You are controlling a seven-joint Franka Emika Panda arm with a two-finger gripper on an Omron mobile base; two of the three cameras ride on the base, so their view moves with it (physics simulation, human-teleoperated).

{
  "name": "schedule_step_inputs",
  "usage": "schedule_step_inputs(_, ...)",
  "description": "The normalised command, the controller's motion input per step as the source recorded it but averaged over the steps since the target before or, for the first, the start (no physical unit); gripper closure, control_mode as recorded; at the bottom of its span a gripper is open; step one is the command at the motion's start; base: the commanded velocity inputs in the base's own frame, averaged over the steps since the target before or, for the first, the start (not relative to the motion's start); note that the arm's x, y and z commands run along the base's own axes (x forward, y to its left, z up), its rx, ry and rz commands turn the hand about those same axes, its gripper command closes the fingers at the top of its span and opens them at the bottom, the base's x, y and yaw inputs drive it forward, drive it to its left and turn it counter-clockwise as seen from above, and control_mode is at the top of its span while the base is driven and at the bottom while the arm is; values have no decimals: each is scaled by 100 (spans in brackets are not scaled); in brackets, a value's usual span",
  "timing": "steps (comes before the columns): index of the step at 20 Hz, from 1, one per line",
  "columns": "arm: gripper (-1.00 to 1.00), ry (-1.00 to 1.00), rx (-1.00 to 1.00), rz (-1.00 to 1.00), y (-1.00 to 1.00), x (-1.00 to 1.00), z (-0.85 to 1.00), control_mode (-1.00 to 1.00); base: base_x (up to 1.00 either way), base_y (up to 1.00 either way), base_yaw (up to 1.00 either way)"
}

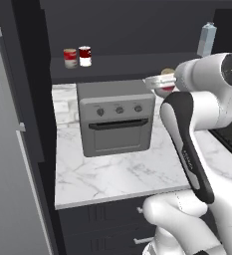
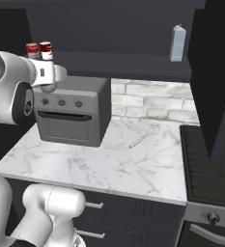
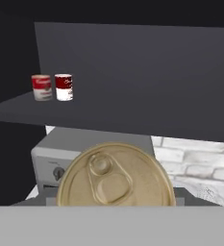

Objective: Pick the cans from the counter and place them in their designated side in the cabinet.

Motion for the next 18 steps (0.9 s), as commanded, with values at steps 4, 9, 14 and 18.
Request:
schedule_step_inputs(4, 100, -1, 0, 1, 1, 7, 12, -100, 0, 0, 0)
schedule_step_inputs(9, 100, -2, 0, 1, 1, 6, 13, -100, 0, 0, 0)
schedule_step_inputs(14, 100, -2, 0, 2, 1, 4, 9, -100, 0, 0, 0)
schedule_step_inputs(18, 100, -2, 0, 1, 2, 6, 8, -100, 0, 0, 0)
